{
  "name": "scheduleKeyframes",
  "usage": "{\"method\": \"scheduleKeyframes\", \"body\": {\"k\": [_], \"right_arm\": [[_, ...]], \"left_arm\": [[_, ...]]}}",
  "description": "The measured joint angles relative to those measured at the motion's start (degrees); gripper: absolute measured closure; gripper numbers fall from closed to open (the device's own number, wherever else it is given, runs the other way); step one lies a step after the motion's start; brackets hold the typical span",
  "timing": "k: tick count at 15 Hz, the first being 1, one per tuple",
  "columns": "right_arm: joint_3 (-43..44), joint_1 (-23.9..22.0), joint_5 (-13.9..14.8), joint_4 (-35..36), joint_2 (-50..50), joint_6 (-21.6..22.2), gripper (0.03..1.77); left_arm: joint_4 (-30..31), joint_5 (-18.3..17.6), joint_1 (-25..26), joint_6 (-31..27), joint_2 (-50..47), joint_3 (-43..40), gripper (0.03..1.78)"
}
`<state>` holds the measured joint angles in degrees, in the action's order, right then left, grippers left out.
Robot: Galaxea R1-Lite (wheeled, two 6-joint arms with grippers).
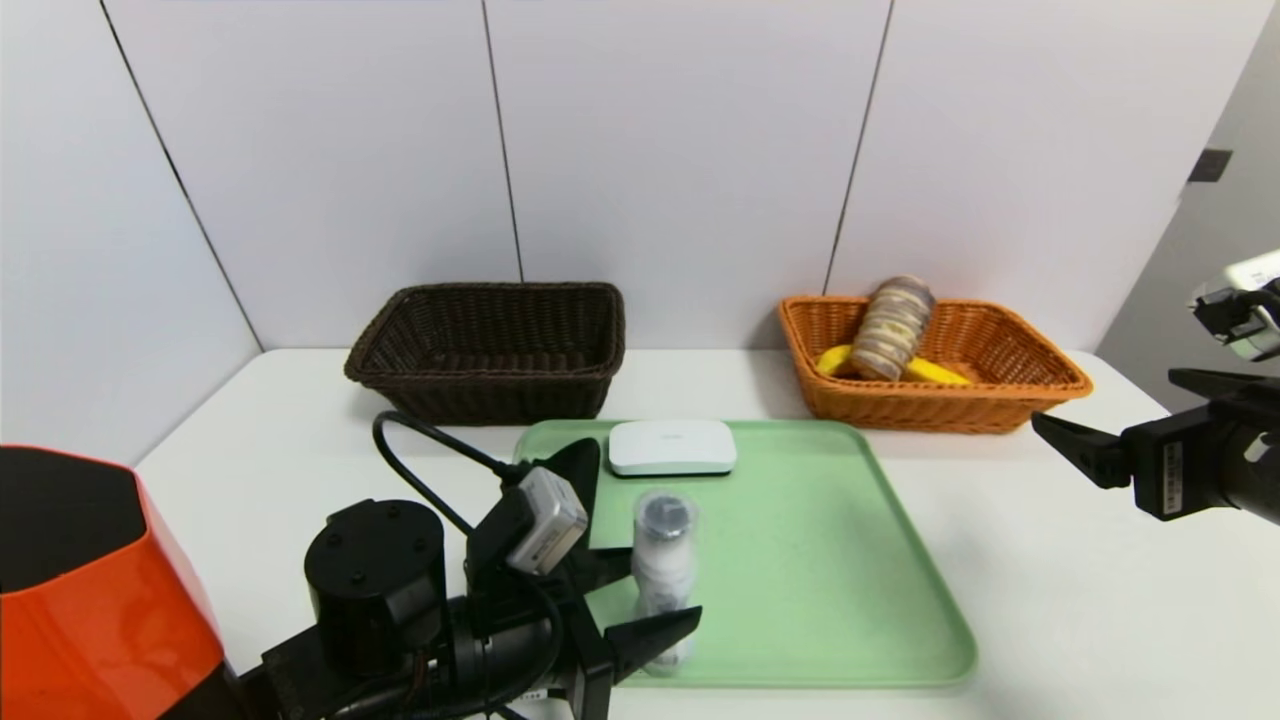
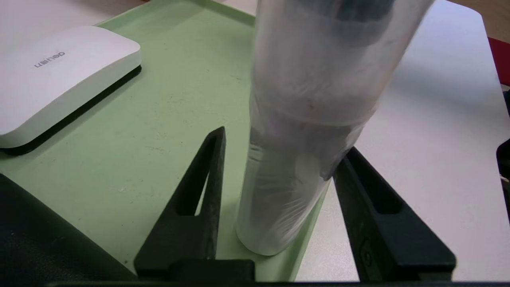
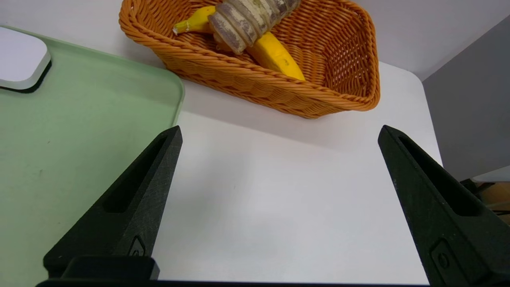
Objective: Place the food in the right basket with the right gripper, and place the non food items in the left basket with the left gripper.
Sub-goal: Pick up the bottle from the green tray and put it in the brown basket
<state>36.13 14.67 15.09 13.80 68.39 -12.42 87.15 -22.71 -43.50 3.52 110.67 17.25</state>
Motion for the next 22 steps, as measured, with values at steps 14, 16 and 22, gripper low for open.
{"method": "scheduleKeyframes", "body": {"k": [14, 16, 22], "right_arm": [[-1.0, 0.0, -0.2, 0.0, -0.1, -0.1, 0.1], [-1.2, 0.0, -0.2, 0.0, 0.0, -0.1, 0.1], [-1.4, 0.1, -0.5, 0.1, 0.0, -0.2, 0.1]], "left_arm": [[0.0, 1.4, -0.2, -0.1, -5.8, 2.6, 1.21], [0.0, 2.2, -0.1, -0.1, -7.9, 3.6, 1.21], [-13.7, 4.4, 8.5, -1.3, -14.6, 14.5, 1.21]]}}
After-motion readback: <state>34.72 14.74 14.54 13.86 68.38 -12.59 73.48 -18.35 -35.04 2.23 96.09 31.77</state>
